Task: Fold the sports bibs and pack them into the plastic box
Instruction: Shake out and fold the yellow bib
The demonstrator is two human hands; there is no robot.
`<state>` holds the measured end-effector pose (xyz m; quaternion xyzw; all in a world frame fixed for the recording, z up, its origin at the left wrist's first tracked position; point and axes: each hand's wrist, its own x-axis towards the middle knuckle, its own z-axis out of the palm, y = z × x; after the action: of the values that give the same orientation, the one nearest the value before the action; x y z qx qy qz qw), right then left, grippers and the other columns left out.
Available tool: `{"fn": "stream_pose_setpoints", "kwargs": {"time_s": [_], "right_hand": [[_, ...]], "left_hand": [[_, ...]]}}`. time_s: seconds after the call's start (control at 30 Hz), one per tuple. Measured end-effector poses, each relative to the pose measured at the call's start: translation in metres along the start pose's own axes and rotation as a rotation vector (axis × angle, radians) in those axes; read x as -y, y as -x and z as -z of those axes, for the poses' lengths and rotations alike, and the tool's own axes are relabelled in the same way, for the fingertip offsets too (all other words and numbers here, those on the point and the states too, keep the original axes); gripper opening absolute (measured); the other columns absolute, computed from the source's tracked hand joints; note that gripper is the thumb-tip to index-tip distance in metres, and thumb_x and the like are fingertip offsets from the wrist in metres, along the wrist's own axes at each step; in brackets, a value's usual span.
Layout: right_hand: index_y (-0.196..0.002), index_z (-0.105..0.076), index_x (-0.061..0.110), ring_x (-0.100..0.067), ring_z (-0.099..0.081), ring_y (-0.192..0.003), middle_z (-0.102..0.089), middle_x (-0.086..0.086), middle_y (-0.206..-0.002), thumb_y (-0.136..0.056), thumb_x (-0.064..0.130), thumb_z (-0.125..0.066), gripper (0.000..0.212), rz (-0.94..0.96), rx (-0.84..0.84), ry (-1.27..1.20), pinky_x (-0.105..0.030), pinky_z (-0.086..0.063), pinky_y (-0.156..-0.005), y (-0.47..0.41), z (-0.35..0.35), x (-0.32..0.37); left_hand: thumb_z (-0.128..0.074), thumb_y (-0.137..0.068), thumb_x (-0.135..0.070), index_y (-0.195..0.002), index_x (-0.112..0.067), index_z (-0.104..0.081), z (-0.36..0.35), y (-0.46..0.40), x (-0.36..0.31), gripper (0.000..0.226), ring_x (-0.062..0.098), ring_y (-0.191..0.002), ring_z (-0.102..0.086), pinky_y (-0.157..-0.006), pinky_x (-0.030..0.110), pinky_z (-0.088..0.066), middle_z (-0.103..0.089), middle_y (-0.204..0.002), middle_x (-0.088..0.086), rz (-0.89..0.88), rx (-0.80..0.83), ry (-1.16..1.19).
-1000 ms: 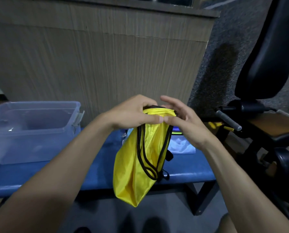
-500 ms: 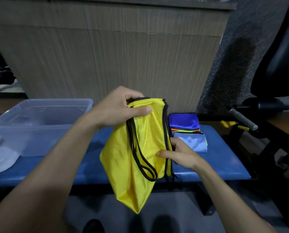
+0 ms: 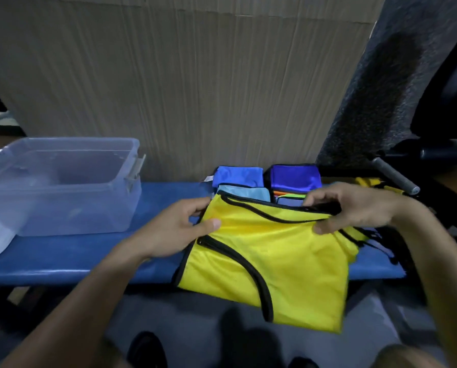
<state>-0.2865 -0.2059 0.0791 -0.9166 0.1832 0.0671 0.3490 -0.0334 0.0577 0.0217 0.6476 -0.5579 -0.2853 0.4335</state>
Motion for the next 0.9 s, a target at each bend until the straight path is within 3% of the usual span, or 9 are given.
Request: {"fn": "stream_pose_setpoints", "kwargs": {"time_s": [0.07, 0.23, 0.4, 0.53, 0.6, 0.67, 0.73, 0.83, 0.9], "right_hand": [[-0.113, -0.068, 0.032, 0.010, -0.059, -0.105, -0.067, 0.028, -0.108, -0.079, 0.029, -0.087, 0.039, -0.040, 0.083, 0.114, -0.018, -0.044, -0.094, -0.032, 0.018, 0.009], [-0.117, -0.064, 0.031, -0.016, -0.063, -0.106, -0.066, 0.006, -0.117, -0.078, 0.021, -0.086, 0.046, -0.150, 0.176, 0.406, -0.033, -0.051, -0.098, -0.159, 0.016, 0.009], [-0.135, -0.058, 0.027, -0.025, -0.061, -0.112, -0.064, -0.004, -0.129, -0.081, 0.024, -0.076, 0.057, -0.161, -0.183, 0.474, -0.036, -0.052, -0.095, -0.216, -0.012, -0.025], [-0.133, -0.056, 0.025, -0.032, -0.059, -0.116, -0.061, -0.005, -0.125, -0.084, 0.047, -0.067, 0.055, -0.080, -0.530, 0.443, -0.048, -0.052, -0.093, -0.204, -0.028, -0.056], [-0.132, -0.057, 0.025, -0.034, -0.057, -0.115, -0.060, -0.004, -0.124, -0.084, 0.058, -0.065, 0.059, -0.074, -0.649, 0.414, -0.051, -0.052, -0.091, -0.186, -0.037, -0.066], [-0.139, -0.053, 0.029, -0.034, -0.053, -0.119, -0.056, -0.002, -0.132, -0.074, 0.073, -0.064, 0.079, -0.105, -0.654, 0.367, -0.054, -0.049, -0.094, -0.169, -0.042, -0.071], [-0.148, -0.044, 0.032, -0.033, -0.050, -0.125, -0.051, -0.002, -0.140, -0.067, 0.073, -0.075, 0.096, -0.176, -0.515, 0.337, -0.055, -0.047, -0.100, -0.158, -0.044, -0.074], [-0.140, -0.056, 0.025, -0.029, -0.059, -0.117, -0.064, -0.005, -0.129, -0.075, 0.038, -0.088, 0.073, -0.224, -0.407, 0.335, -0.043, -0.051, -0.094, -0.155, -0.036, -0.080], [-0.118, -0.071, 0.022, -0.023, -0.067, -0.101, -0.073, -0.004, -0.107, -0.077, 0.028, -0.088, 0.045, -0.183, -0.424, 0.306, -0.034, -0.051, -0.083, -0.159, -0.021, -0.081]], "left_hand": [[-0.061, -0.101, -0.022, -0.125, -0.025, -0.068, 0.007, -0.014, 0.013, 0.025, 0.000, -0.114, -0.065, -0.093, 0.021, -0.053, -0.072, -0.121, -0.017, 0.073, -0.048, 0.024], [-0.057, -0.104, -0.021, -0.107, -0.023, -0.071, 0.024, -0.060, 0.069, 0.014, 0.005, -0.096, -0.070, -0.085, 0.028, -0.052, -0.075, -0.106, -0.010, 0.354, -0.090, -0.014], [-0.052, -0.106, -0.028, -0.109, -0.011, -0.068, 0.031, -0.081, 0.123, 0.023, 0.024, -0.105, -0.068, -0.091, 0.043, -0.052, -0.073, -0.111, 0.006, 0.455, -0.261, -0.054], [-0.049, -0.106, -0.031, -0.096, -0.012, -0.063, 0.032, -0.087, 0.138, 0.026, 0.021, -0.092, -0.061, -0.079, 0.035, -0.044, -0.067, -0.099, 0.010, 0.551, -0.327, 0.005], [-0.054, -0.100, -0.036, -0.097, -0.012, -0.064, 0.035, -0.090, 0.143, 0.026, 0.024, -0.096, -0.061, -0.084, 0.038, -0.046, -0.065, -0.100, 0.010, 0.572, -0.345, 0.089], [-0.061, -0.095, -0.044, -0.117, -0.015, -0.067, 0.034, -0.092, 0.146, 0.037, 0.023, -0.112, -0.062, -0.094, 0.040, -0.047, -0.068, -0.119, 0.005, 0.594, -0.352, 0.158], [-0.064, -0.094, -0.050, -0.112, -0.017, -0.069, 0.032, -0.094, 0.144, 0.038, 0.017, -0.104, -0.065, -0.088, 0.033, -0.049, -0.070, -0.112, 0.002, 0.580, -0.386, 0.191], [-0.068, -0.085, -0.065, -0.108, -0.005, -0.065, 0.028, -0.098, 0.145, 0.065, 0.028, -0.096, -0.067, -0.082, 0.038, -0.050, -0.069, -0.103, 0.014, 0.480, -0.442, 0.187], [-0.066, -0.093, -0.053, -0.099, -0.011, -0.064, 0.027, -0.099, 0.145, 0.043, 0.017, -0.091, -0.062, -0.081, 0.032, -0.045, -0.064, -0.093, 0.002, 0.430, -0.458, 0.166]]}}
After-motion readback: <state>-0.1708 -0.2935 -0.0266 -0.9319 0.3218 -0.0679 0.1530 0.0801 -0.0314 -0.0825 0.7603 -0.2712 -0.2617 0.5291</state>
